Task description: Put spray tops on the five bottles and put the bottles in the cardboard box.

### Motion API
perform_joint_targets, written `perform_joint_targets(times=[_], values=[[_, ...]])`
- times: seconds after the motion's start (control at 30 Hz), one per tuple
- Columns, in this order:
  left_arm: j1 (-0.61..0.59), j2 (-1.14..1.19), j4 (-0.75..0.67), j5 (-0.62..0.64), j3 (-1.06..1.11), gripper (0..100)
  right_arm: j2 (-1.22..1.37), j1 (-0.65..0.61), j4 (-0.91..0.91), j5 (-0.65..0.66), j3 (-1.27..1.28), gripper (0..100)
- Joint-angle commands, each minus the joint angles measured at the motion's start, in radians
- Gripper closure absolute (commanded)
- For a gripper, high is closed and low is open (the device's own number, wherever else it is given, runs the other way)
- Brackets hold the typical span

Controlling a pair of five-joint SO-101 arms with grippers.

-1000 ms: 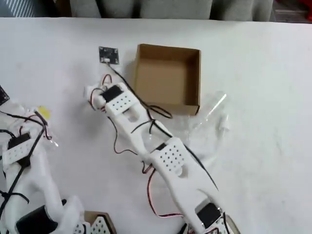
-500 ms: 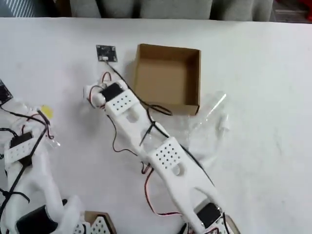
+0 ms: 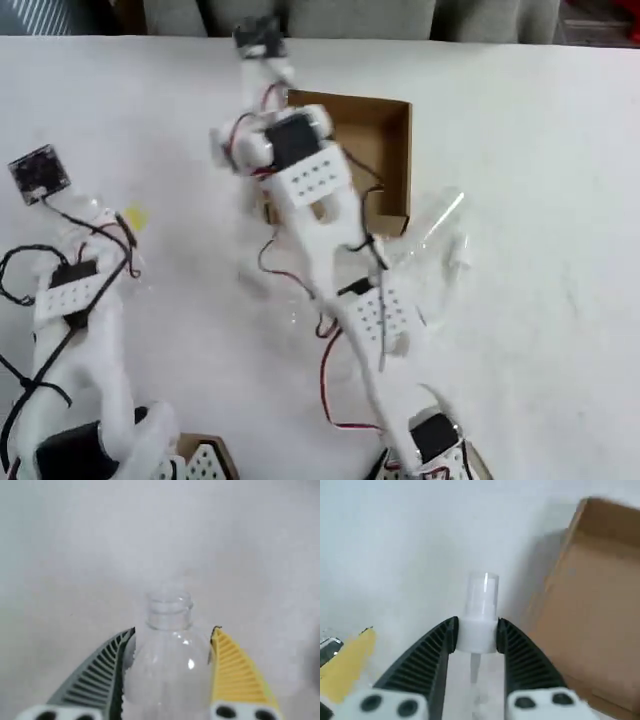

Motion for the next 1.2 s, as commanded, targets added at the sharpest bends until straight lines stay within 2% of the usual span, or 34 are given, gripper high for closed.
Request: perform_joint_targets(times=[0.0, 0.07, 0.23, 0.53, 0.67, 0.73, 0.93, 1.17], values=[[0.082, -0.085, -0.002, -0.008, -0.068, 98, -0.228, 0.114, 0.03, 0.051, -0.012, 98.2], [0.116, -0.16, 0.009, -0.008, -0.058, 98, -0.334, 0.156, 0.03, 0.072, 0.032, 98.2], [0.251, -0.415, 0.052, -0.008, 0.002, 98, -0.581, 0.22, 0.028, 0.224, 0.138, 98.2], [0.549, -0.848, 0.129, -0.014, 0.166, 98, -0.905, 0.312, 0.024, 0.267, 0.252, 98.2], [0.65, -1.044, 0.204, -0.137, 0.219, 98, -1.043, 0.323, 0.025, 0.381, 0.259, 98.2], [0.699, -1.148, 0.253, -0.183, 0.242, 98, -1.112, 0.323, 0.027, 0.35, 0.262, 98.2], [0.779, -1.425, 0.325, -0.183, 0.35, 98, -1.227, 0.315, 0.027, 0.224, 0.336, 98.2], [0.782, -1.419, 0.284, -0.152, 0.41, 98, -1.254, 0.314, 0.018, 0.091, 0.474, 98.2]])
